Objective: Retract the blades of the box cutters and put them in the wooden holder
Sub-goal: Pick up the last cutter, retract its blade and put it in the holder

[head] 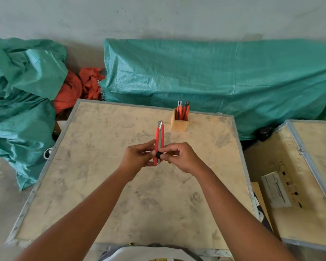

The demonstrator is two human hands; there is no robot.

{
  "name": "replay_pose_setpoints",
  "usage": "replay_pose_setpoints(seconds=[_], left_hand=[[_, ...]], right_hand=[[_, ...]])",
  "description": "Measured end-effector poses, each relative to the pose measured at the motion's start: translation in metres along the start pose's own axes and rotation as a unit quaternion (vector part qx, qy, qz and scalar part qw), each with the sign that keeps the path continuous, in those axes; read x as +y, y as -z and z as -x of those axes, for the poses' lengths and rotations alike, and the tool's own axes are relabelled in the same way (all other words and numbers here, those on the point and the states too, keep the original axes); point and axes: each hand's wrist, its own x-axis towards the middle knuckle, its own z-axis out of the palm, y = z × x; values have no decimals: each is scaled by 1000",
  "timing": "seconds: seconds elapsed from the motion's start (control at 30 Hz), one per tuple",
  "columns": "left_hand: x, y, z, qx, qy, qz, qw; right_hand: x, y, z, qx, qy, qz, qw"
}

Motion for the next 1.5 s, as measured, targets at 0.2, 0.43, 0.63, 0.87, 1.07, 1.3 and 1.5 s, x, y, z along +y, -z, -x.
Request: replay_pose_setpoints(seconds=[0.2, 0.43, 0.63, 0.87, 1.07, 1.3, 1.5], left_hand=[[13, 4, 5, -54, -12, -8, 998], [24, -11, 14, -59, -38, -38, 997], [27, -26, 16, -41, -50, -23, 998], [29, -39, 17, -29, -61, -34, 997], [29, -44, 17, -21, -60, -28, 998], [32, -47, 5, -18, -68, -39, 997], [36, -57, -24, -34, -72, -80, 994]], right_hand=[[-6, 2, 3, 17, 27, 44, 999], [-10, 6, 9, 48, 55, 61, 995], [-15, 21, 15, 42, 102, 72, 991], [-14, 33, 18, 52, 114, 72, 989], [-15, 42, 19, 49, 116, 83, 989], [-13, 46, 12, 61, 111, 41, 991], [-6, 69, -12, 118, 92, 2, 989]])
